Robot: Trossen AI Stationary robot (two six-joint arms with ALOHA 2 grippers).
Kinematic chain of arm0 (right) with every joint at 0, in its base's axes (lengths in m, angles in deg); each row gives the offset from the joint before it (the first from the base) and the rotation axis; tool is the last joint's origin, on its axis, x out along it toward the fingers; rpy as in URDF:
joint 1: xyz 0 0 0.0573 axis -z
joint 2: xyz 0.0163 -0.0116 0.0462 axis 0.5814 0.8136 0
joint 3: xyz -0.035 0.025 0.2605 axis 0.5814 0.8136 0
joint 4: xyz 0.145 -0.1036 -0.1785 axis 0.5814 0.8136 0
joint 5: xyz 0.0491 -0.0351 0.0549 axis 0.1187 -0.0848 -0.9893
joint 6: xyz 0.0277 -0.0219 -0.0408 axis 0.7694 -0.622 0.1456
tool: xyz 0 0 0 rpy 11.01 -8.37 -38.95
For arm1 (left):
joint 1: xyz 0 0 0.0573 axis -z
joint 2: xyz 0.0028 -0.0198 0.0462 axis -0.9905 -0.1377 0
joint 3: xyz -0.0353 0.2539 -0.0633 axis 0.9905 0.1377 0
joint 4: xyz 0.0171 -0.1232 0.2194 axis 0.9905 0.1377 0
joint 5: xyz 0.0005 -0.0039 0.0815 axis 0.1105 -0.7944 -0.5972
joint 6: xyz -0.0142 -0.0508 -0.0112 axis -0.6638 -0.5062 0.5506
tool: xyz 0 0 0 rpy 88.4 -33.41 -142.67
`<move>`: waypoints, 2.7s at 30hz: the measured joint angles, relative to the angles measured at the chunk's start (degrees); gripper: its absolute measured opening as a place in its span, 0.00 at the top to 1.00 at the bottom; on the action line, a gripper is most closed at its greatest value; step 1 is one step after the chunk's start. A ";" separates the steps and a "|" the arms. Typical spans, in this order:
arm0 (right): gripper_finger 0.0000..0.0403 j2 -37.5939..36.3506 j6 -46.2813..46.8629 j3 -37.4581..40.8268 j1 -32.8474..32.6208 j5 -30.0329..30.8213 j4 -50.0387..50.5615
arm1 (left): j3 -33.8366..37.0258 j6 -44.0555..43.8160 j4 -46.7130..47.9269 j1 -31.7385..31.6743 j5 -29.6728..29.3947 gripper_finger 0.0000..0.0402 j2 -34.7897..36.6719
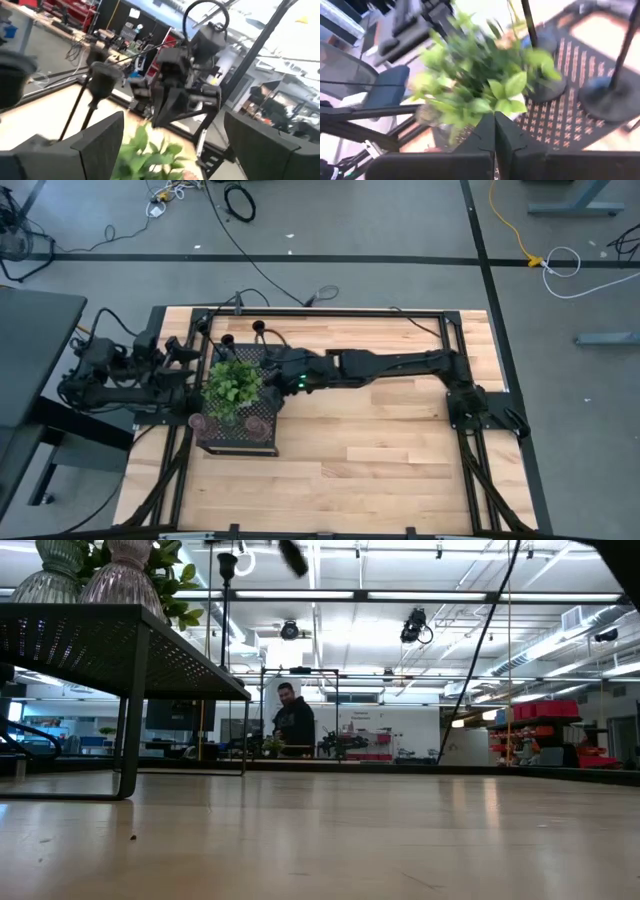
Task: Pick & Place candle stick holders
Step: Return to Home Position
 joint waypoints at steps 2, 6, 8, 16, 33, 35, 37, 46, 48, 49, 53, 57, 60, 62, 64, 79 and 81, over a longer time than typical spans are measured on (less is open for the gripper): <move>1.00 -2.38 -2.14 0.00 -0.95 1.62 0.64 | -0.46 -0.15 -1.44 0.00 0.68 0.16 -0.93; 1.00 -6.86 -7.71 0.00 -4.48 4.56 3.66 | -3.72 0.88 0.65 -0.01 1.35 0.18 -2.16; 0.99 -8.58 -10.35 0.00 -6.43 7.21 5.64 | -6.00 0.93 3.50 0.00 1.33 0.19 -2.47; 0.98 -11.88 -13.81 0.02 -12.65 13.75 9.79 | -14.30 -1.15 20.43 -0.02 -2.49 0.22 -2.47; 1.00 -28.62 1.59 15.44 -26.94 39.48 21.81 | -18.91 2.62 27.69 -0.04 -3.94 0.22 -1.47; 1.00 -33.72 4.02 24.09 -28.42 40.83 16.91 | -18.91 2.50 27.75 -0.04 -5.82 0.22 -1.27; 1.00 -38.96 4.18 33.59 -29.09 41.00 7.90 | -18.91 1.18 29.19 -0.31 -9.59 0.22 -1.29; 1.00 -56.36 -15.24 76.21 -28.42 34.43 -58.20 | -18.26 7.15 27.18 -1.71 -14.68 0.22 -0.48; 1.00 -58.20 -18.64 84.49 -26.93 31.66 -73.23 | -17.26 10.87 22.89 -2.53 -14.06 0.22 0.16; 1.00 -58.89 -20.01 88.08 -26.25 30.37 -79.76 | -16.69 12.69 20.26 -2.90 -13.03 0.22 0.57; 1.00 -60.36 -23.03 99.65 -23.26 27.58 -99.72 | -13.44 14.35 18.71 -3.92 -11.40 0.22 0.66; 1.00 -60.70 -25.32 106.93 -21.51 25.89 -112.93 | -9.09 12.66 17.81 -4.55 -10.48 0.22 0.68; 1.00 -60.70 -26.21 111.42 -21.44 26.05 -119.06 | -7.44 10.79 16.69 -4.59 -9.21 0.22 0.68; 1.00 -60.77 -24.29 114.20 -21.44 26.21 -121.19 | -6.56 10.67 17.34 -4.56 -6.72 0.22 0.68; 1.00 -61.15 -20.78 116.08 -21.44 27.45 -120.67 | -6.55 10.79 16.65 -4.59 -6.86 0.22 0.68; 0.97 -61.22 -17.12 119.78 -21.46 44.67 -119.56 | -0.54 5.13 15.11 -4.59 -8.23 0.22 0.66; 0.97 -61.22 -17.25 119.78 -21.46 44.54 -119.51 | -1.01 2.86 14.96 -4.59 -7.68 0.22 0.66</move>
